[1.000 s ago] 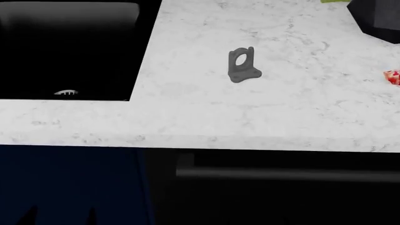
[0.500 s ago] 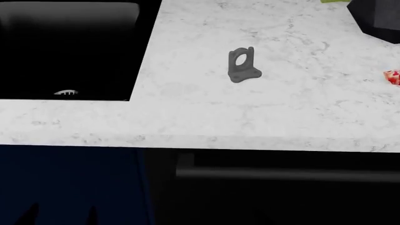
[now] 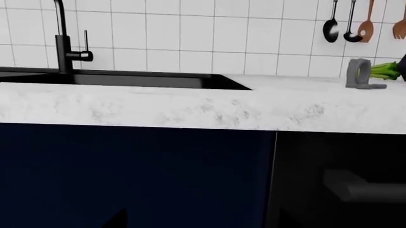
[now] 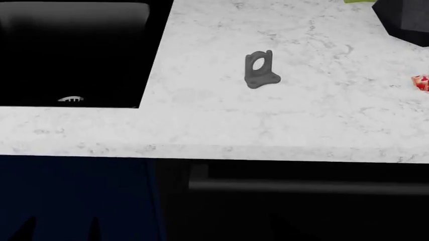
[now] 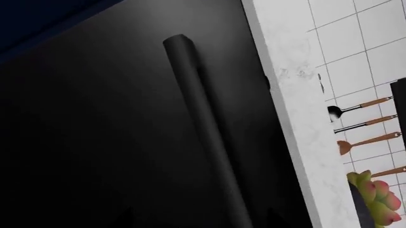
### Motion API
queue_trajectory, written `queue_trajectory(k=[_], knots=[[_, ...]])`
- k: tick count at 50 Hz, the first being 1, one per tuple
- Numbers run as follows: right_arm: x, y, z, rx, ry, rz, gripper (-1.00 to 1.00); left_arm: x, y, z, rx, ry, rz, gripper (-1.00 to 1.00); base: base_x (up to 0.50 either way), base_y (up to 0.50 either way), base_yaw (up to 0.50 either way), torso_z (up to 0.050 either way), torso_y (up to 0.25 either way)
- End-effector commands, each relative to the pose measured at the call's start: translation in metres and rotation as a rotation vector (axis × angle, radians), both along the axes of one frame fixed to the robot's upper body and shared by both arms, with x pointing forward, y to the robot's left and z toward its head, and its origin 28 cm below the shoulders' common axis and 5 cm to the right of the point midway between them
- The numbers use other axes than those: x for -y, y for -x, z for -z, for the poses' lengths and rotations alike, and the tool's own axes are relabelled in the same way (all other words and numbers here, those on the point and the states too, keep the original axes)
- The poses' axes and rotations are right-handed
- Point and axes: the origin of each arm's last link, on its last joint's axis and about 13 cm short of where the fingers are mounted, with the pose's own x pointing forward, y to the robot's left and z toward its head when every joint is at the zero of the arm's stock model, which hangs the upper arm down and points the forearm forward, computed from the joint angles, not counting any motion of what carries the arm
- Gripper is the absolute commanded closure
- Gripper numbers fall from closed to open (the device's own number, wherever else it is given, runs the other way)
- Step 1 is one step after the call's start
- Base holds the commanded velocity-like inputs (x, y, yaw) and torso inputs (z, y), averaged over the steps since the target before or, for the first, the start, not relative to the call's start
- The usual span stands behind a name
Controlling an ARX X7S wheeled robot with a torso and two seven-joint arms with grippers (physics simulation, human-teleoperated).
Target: Open the dishwasher door
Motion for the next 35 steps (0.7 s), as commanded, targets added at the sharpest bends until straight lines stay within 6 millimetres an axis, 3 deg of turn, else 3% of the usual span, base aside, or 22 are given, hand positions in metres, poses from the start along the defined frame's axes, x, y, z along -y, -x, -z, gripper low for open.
queue_trajectory(k=[1, 35], knots=[[0.004, -0.016, 0.0, -0.011, 0.037, 0.017, -1.0, -0.002, 0.001, -0.003, 0.008, -0.002, -0.007, -1.0, 0.0, 0.0, 0.0, 0.0, 0.0], [0.008, -0.064, -0.002, -0.021, 0.107, 0.034, -1.0, -0.005, 0.0, -0.005, 0.023, 0.001, -0.016, -1.0, 0.0, 0.0, 0.0, 0.0, 0.0]])
